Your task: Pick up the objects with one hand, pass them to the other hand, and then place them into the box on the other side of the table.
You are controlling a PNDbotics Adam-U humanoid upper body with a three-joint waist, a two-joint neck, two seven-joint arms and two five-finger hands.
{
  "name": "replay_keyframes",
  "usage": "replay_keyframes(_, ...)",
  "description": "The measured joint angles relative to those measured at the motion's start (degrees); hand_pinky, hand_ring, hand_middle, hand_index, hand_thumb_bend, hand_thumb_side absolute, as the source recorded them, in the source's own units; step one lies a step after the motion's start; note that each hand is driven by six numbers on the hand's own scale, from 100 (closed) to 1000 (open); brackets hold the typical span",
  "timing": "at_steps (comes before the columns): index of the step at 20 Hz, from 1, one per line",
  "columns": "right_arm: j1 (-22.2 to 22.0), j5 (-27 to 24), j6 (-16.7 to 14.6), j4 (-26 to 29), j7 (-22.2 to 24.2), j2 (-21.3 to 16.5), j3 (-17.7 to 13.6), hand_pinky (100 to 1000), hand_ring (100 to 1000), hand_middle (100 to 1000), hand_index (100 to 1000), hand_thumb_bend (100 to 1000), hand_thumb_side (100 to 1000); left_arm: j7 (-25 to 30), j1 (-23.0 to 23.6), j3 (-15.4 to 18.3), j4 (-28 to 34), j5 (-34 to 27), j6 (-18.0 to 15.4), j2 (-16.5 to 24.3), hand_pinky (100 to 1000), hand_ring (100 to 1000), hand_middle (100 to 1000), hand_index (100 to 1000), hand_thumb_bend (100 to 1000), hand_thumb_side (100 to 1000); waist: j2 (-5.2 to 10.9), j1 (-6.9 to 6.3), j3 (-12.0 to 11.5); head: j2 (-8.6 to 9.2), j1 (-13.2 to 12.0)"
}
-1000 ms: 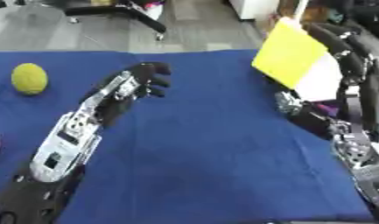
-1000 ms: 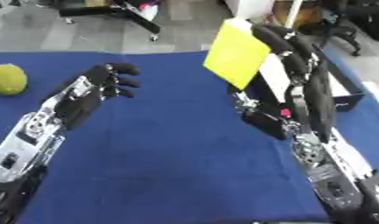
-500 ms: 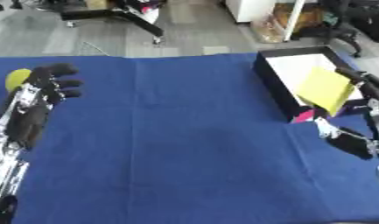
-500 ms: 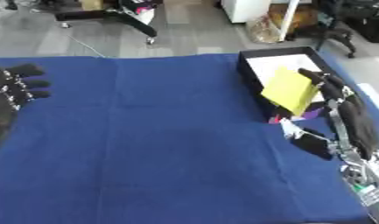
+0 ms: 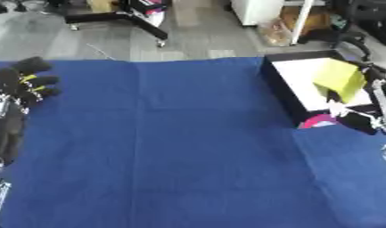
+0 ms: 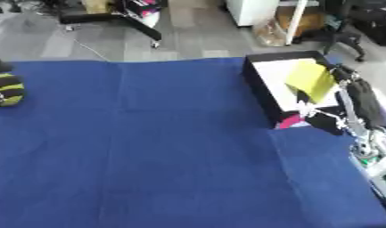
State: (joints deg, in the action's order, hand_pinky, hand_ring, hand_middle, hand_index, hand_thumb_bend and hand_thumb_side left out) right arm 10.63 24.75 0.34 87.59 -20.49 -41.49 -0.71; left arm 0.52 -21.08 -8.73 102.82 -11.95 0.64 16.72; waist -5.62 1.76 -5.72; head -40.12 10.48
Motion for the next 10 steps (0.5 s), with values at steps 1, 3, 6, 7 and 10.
replay_keyframes(1, 1.0, -1.0, 0.9, -1.6, 0.7, -0.3, 0.0, 759, 736, 370, 764, 100, 299, 0.0, 0.1, 0.0, 0.1, 0.0, 0.0, -0.2, 761, 746, 760, 837, 599, 772, 0.0, 0.08, -0.1, 0.0, 0.1)
replay_keyframes(3, 2.9, -2.9, 1.8, -4.7, 1.4, -0.7, 0.2, 760, 738, 374, 768, 100, 305, 0.0, 0.3, 0.0, 0.1, 0.0, 0.0, -0.2, 760, 745, 760, 837, 598, 771, 0.0, 0.15, -0.3, 0.01, 0.1)
replay_keyframes(6, 4.4, -5.8, 0.8, -9.5, 1.4, -1.1, 0.9, 763, 741, 384, 777, 100, 318, -0.1, 0.5, -0.1, 0.1, 0.0, 0.0, -0.7, 761, 745, 759, 837, 595, 767, 0.01, 0.17, -0.3, 0.01, 0.2)
replay_keyframes(7, 4.9, -6.9, 0.1, -11.1, 1.2, -1.3, 1.1, 765, 744, 388, 780, 100, 325, -0.1, 0.5, -0.1, 0.1, 0.0, -0.1, -0.7, 761, 745, 759, 837, 593, 767, 0.02, 0.18, -0.4, 0.01, 0.2)
replay_keyframes(10, 5.7, -9.8, -2.6, -15.3, 0.8, -1.6, 1.7, 772, 755, 426, 820, 100, 421, -0.1, 0.6, -0.2, 0.1, 0.0, -0.2, -0.7, 761, 744, 758, 837, 584, 763, 0.03, 0.3, -0.5, 0.01, 0.2)
